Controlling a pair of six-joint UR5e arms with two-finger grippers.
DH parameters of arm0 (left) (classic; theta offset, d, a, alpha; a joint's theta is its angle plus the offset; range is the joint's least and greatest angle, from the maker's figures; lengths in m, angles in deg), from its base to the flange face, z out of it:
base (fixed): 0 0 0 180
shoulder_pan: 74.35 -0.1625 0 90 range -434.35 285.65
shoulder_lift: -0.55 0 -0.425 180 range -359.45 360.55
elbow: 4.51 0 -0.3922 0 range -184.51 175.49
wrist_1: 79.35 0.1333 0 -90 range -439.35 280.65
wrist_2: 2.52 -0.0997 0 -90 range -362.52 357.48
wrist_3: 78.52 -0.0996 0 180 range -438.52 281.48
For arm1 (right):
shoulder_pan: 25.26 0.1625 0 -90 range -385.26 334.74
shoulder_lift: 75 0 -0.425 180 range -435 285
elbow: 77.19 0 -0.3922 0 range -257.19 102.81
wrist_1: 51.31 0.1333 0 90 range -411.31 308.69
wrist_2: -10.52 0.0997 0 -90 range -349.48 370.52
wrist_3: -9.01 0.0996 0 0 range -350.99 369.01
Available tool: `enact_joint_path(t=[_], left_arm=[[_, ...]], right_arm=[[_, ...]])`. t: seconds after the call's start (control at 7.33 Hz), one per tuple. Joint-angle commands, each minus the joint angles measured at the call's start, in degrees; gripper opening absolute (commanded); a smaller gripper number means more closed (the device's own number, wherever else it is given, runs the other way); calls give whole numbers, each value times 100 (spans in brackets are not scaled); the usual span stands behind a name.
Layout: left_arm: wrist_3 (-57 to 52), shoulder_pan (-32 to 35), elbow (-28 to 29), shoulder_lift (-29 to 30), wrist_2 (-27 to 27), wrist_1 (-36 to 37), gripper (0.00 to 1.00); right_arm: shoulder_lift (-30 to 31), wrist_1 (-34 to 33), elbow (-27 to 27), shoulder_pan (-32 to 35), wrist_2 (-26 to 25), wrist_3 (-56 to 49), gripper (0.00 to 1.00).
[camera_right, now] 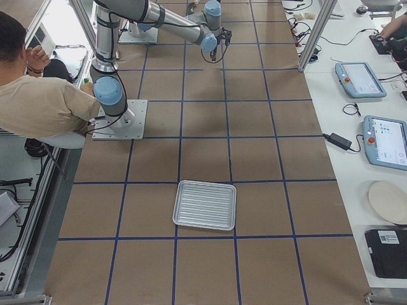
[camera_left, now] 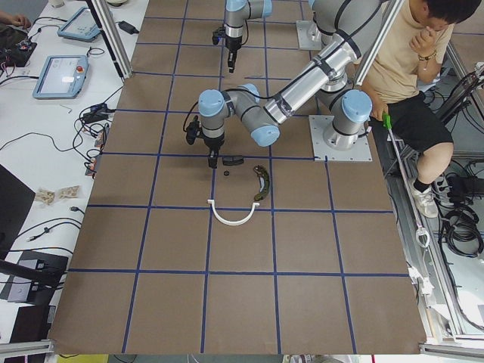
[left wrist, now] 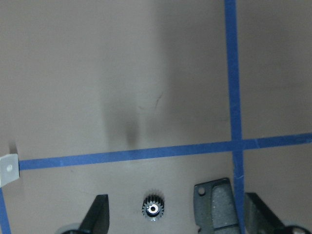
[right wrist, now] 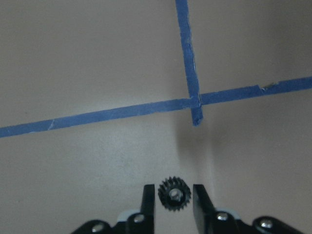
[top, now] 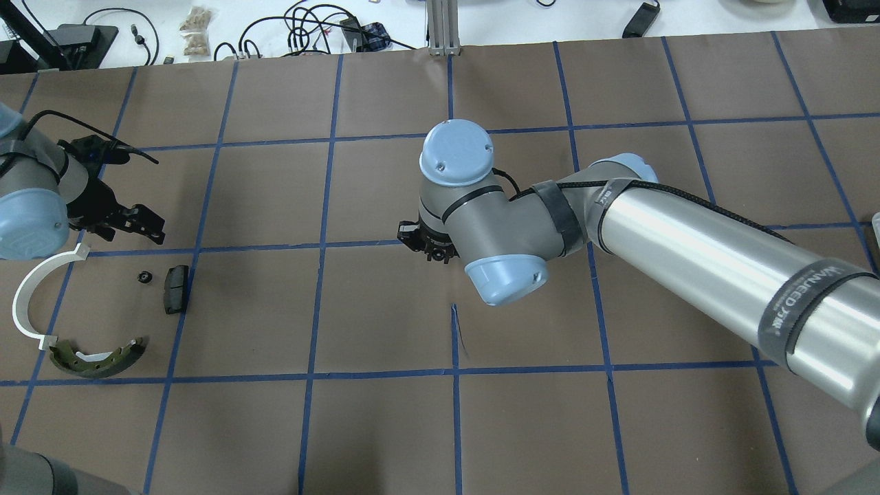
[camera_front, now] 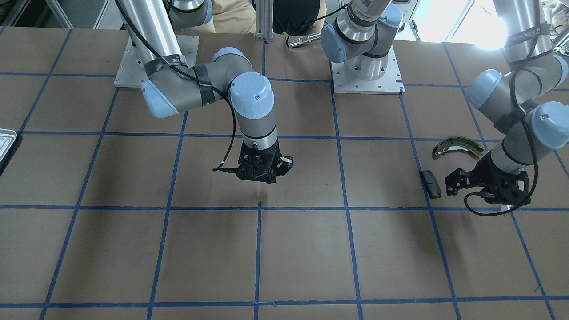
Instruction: Place bearing gear from tray to pile
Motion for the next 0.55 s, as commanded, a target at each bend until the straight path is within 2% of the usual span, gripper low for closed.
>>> enact_joint_path(t=[0.0, 0.14, 0.41], left_arm=[[1459, 963, 491, -190, -7, -844, 98], [1955, 1368, 406, -182, 28, -909, 98], [3123, 2159, 388, -120, 63, -901, 99]], right_arm=[[-12, -3, -141, -7, -72, -58, 100], [128, 441, -560, -121, -72, -77, 100], [365, 2692, -1962, -725, -309, -1063, 100]])
